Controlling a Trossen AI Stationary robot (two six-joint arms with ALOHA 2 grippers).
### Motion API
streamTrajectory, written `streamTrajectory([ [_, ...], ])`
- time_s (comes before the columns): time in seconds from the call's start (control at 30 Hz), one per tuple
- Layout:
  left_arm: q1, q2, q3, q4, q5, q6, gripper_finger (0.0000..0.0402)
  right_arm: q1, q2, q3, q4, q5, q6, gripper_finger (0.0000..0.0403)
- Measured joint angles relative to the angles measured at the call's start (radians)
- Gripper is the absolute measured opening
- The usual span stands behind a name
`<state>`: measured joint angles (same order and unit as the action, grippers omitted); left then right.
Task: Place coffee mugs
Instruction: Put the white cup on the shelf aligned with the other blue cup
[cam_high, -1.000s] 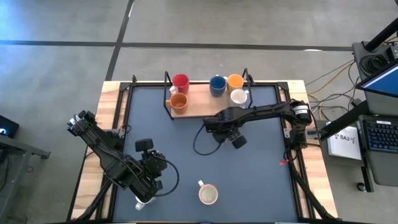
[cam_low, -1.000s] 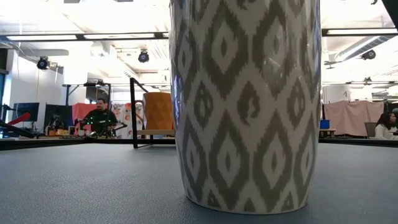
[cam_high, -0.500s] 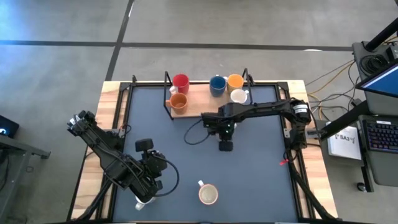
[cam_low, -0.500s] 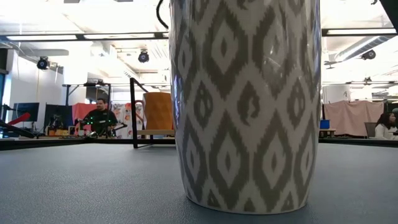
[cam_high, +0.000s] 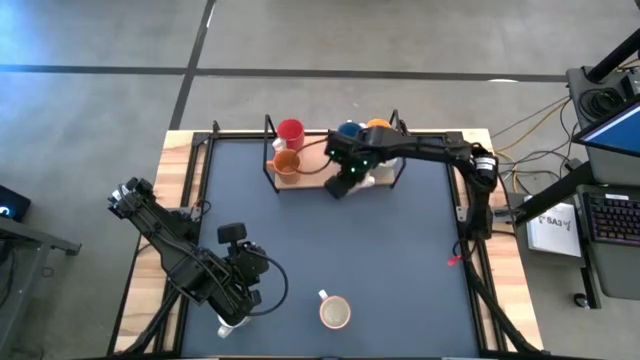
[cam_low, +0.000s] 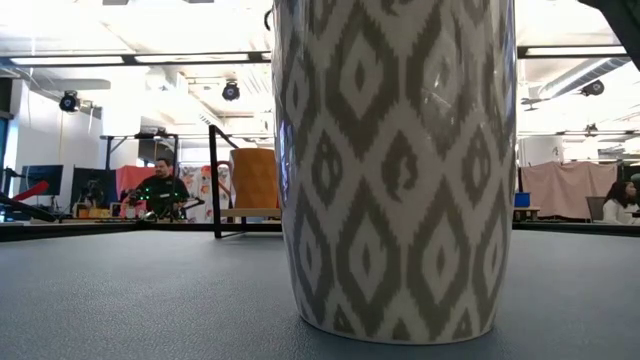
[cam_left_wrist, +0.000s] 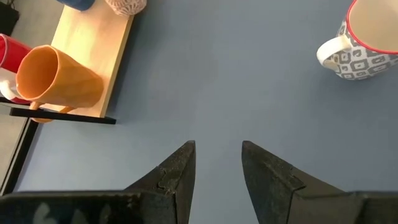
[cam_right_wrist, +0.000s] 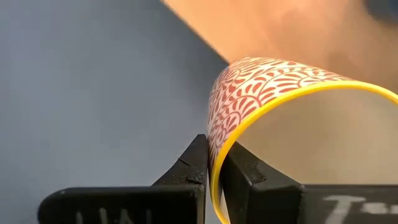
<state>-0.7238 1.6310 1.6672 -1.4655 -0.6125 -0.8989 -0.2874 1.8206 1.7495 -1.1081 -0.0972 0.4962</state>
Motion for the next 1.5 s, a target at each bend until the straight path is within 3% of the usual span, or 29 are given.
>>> streamTrajectory([
  [0.63,-0.001,0.0,0.0,-0.013,0.0,0.026,0.0113,-0.091,0.023,0.0,0.005,0.045,0.064,0.0015],
  [1.0,-0.001,0.0,0.0,-0.013,0.0,0.026,0.0114,-0.091,0.035,-0.003,0.023,0.049,0.015,0.0083],
  [1.5,-0.002,0.0,0.0,-0.013,0.001,0.02,0.0114,-0.088,0.032,0.026,0.008,0.047,-0.225,0.0086],
])
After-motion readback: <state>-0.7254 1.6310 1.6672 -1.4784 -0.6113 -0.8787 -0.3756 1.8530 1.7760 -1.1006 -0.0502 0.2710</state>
